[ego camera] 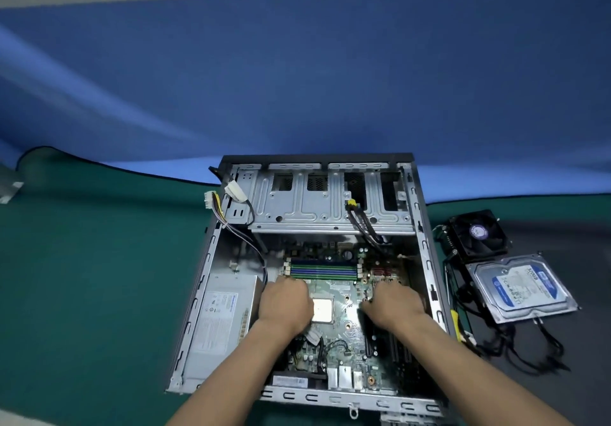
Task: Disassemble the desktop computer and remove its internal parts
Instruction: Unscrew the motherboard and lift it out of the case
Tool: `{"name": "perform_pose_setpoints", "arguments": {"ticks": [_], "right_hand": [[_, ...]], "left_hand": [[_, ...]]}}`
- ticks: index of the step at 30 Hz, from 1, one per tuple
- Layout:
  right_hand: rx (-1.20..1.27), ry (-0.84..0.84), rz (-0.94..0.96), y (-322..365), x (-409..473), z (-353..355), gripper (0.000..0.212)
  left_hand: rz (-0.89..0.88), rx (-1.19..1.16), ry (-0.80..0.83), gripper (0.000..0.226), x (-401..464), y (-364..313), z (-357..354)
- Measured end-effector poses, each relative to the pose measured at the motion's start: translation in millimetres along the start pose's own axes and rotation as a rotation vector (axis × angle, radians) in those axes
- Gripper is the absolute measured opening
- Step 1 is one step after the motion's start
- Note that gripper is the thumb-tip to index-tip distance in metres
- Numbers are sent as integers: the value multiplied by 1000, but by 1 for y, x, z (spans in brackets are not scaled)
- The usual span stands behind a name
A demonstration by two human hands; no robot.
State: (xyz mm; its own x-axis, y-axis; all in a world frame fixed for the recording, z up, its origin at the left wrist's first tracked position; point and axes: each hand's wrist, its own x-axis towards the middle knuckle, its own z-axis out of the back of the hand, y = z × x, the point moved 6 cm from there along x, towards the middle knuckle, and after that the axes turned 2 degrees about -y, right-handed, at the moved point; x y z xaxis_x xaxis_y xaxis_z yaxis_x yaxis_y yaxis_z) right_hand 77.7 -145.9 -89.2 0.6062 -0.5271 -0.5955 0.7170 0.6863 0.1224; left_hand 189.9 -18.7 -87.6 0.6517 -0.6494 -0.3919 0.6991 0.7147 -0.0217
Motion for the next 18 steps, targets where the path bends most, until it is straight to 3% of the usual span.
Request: {"name": "perform_pose_setpoints", "arguments": {"ticks": [3, 6, 9, 15, 18], "right_hand": [[24, 130, -14, 3, -2, -21, 26], [-87, 55, -41, 7, -6, -30, 24], [-135, -42, -111, 3, -4, -28, 32], [-58, -17, -95, 4, 1, -31, 26], [34, -13, -120, 4, 1, -36, 31]], "left_hand": [[-82, 230, 82, 24, 1, -3, -13], [-131, 373, 145, 26, 1, -2, -21], [-157, 365, 143, 23, 2, -3, -15], [-210, 248, 253, 14, 4, -7, -8], [-217, 296, 287, 18, 5, -10, -14]]}}
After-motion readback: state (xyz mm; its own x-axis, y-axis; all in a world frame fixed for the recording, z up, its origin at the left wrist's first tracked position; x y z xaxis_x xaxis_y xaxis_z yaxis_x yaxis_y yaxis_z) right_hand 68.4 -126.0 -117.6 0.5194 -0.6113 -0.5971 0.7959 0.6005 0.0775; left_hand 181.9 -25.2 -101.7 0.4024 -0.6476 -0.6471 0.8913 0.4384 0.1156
